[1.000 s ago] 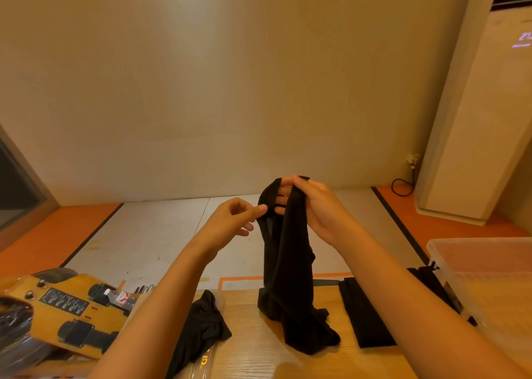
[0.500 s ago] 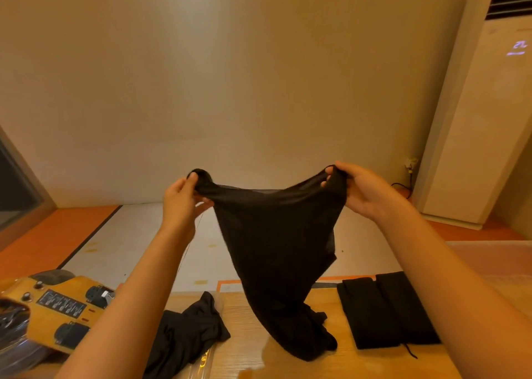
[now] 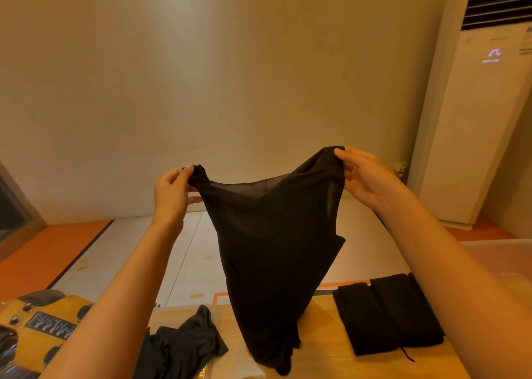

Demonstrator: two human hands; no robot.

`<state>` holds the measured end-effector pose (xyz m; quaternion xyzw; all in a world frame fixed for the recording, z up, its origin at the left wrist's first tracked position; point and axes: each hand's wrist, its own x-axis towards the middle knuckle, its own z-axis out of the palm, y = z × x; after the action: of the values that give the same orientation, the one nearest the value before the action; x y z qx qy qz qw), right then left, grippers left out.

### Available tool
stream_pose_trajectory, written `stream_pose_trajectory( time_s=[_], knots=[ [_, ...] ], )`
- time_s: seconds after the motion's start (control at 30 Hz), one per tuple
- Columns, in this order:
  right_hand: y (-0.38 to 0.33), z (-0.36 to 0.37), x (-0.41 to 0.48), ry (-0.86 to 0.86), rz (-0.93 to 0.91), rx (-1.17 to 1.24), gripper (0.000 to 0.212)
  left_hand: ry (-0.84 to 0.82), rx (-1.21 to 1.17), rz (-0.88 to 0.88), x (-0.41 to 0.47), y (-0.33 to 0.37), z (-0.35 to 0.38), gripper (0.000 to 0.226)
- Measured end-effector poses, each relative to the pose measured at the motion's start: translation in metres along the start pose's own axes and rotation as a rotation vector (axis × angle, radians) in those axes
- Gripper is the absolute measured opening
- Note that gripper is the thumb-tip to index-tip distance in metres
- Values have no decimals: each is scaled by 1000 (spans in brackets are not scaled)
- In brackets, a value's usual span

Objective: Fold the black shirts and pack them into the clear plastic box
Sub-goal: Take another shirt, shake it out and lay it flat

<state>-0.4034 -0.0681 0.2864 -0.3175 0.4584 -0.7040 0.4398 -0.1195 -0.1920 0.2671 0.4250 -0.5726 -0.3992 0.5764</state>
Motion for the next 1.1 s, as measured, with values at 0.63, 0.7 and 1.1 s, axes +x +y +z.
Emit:
stream_pose_trajectory(
  time_s=[0.63,0.7,1.1],
  knots=[
    [-20,1,4,-65,-206,201,15,-454,-215,-111,4,22,-11,18],
    [-12,4,4,-58,-179,185,16,-447,96,-72,-3,17,-4,28],
    [69,48,-41,-375,-35,68,43,-552,156,-114,-54,20,63,35]
  ],
)
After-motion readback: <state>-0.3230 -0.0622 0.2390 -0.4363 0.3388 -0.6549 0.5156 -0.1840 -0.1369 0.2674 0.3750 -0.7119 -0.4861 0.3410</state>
